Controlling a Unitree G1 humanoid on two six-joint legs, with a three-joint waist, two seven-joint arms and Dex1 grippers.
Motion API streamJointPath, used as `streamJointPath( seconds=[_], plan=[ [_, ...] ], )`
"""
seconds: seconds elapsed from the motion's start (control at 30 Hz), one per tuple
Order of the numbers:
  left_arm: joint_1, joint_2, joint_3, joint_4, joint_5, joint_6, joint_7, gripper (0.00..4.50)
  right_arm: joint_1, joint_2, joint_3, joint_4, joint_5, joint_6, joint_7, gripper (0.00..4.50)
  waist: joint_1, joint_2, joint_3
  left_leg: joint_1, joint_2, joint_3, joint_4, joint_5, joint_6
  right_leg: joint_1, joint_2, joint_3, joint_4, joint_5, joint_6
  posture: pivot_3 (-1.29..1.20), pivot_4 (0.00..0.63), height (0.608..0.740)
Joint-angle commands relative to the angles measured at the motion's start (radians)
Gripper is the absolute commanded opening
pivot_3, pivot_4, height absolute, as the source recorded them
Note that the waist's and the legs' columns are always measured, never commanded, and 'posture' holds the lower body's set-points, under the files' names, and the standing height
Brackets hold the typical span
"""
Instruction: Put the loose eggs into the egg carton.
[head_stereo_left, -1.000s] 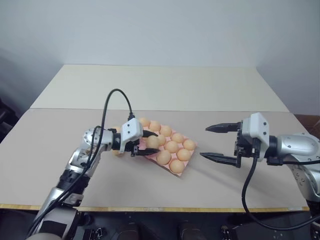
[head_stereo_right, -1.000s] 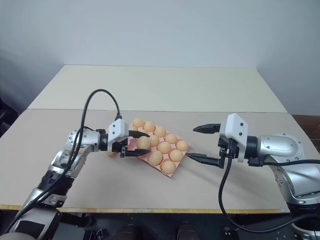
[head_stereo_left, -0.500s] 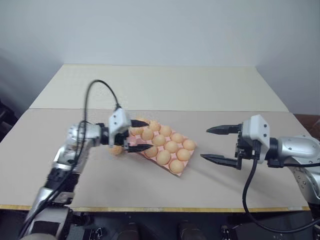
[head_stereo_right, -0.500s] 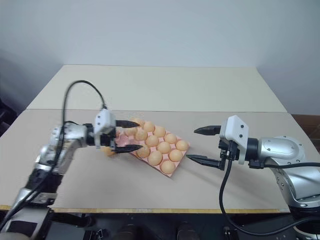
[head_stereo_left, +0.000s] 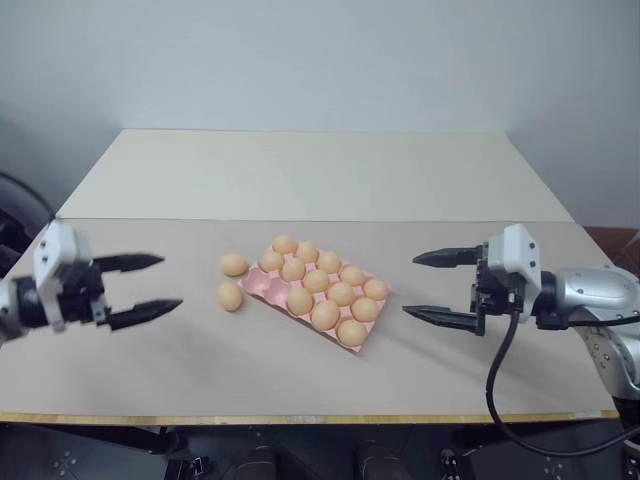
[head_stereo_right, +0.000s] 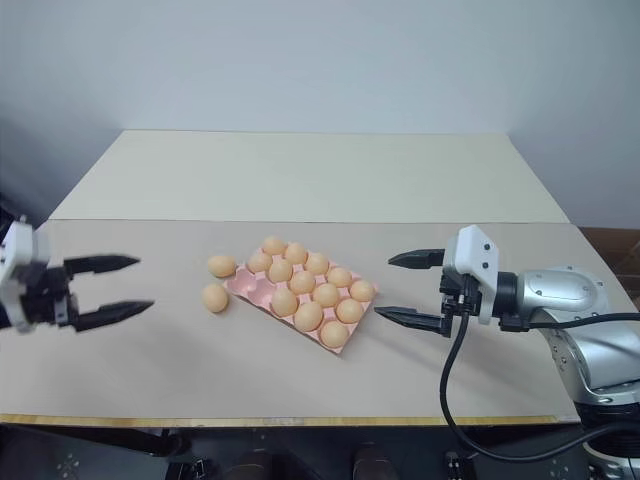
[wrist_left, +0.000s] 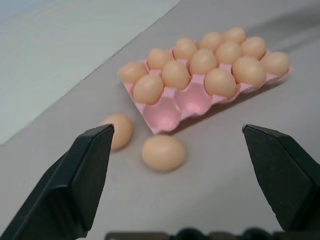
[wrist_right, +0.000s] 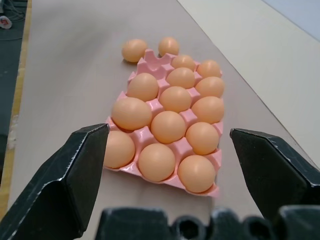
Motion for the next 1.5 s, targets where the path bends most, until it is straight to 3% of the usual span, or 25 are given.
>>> streamJointPath(
  seconds=[0.03, 0.23, 0.5, 0.63, 0.83, 1.23, 1.43, 1.5],
  plan=[
    [0.049, -0.009, 0.086, -0.096, -0.059, 0.027, 0.022, 4.46, -0.01, -0.017, -0.032, -0.015, 0.019, -0.016, 0.026, 4.5, 0.004, 0.0, 0.0, 0.0, 0.0, 0.0, 0.0, 0.0, 0.0, 0.0, 0.0, 0.0, 0.0, 0.0, 0.0, 0.0, 0.15, 0.74],
    [0.088, -0.044, 0.074, -0.141, -0.061, 0.023, 0.077, 4.46, -0.021, -0.015, -0.027, -0.015, 0.015, -0.013, 0.036, 4.5, 0.003, 0.0, 0.0, 0.001, 0.0, 0.0, 0.0, 0.0, 0.0, 0.001, 0.0, 0.0, 0.0, 0.0, 0.0, 0.0, 0.15, 0.74],
    [0.019, -0.058, -0.028, -0.09, -0.027, -0.023, 0.116, 4.46, -0.018, -0.013, -0.034, -0.028, 0.019, -0.009, 0.025, 4.5, 0.001, 0.0, 0.0, 0.001, 0.0, 0.0, 0.0, 0.0, 0.0, 0.001, 0.0, 0.0, 0.0, 0.0, 0.0, 0.0, 0.15, 0.74],
    [-0.137, -0.143, -0.178, 0.046, 0.07, -0.145, 0.171, 4.46, -0.029, -0.012, -0.033, -0.034, 0.019, -0.006, 0.016, 4.5, 0.008, 0.0, 0.0, 0.001, -0.001, 0.0, 0.0, 0.0, 0.0, 0.001, 0.0, 0.0, 0.0, 0.0, 0.0, 0.0, 0.15, 0.74],
    [-0.282, -0.196, -0.363, 0.268, 0.202, -0.331, 0.106, 4.46, -0.035, -0.019, -0.042, -0.04, 0.02, -0.002, 0.011, 4.5, 0.008, 0.0, 0.0, 0.0, -0.001, 0.0, 0.0, 0.0, 0.0, 0.0, 0.0, 0.0, 0.0, 0.0, -0.001, 0.0, 0.15, 0.74],
    [-0.499, -0.319, -0.508, 0.699, 0.361, -0.649, 0.108, 4.46, -0.004, -0.029, -0.076, -0.096, 0.047, 0.025, -0.021, 4.5, 0.006, 0.0, 0.0, -0.001, -0.001, 0.0, 0.0, 0.0, 0.0, 0.0, 0.0, 0.0, 0.0, 0.001, 0.0, 0.0, 0.15, 0.74],
    [-0.556, -0.349, -0.542, 0.826, 0.42, -0.738, 0.129, 4.46, 0.0, -0.035, -0.083, -0.105, 0.054, 0.032, -0.029, 4.5, 0.005, 0.0, 0.0, 0.0, -0.001, 0.0, 0.0, 0.0, 0.0, 0.001, 0.0, 0.0, 0.001, 0.001, 0.0, 0.0, 0.15, 0.74],
    [-0.568, -0.357, -0.539, 0.85, 0.418, -0.747, 0.127, 4.07, -0.001, -0.038, -0.084, -0.106, 0.058, 0.036, -0.032, 4.5, 0.005, 0.0, 0.0, 0.0, -0.001, 0.0, 0.0, 0.0, 0.0, 0.001, 0.0, 0.0, 0.001, 0.001, 0.0, 0.0, 0.15, 0.74]
  ],
)
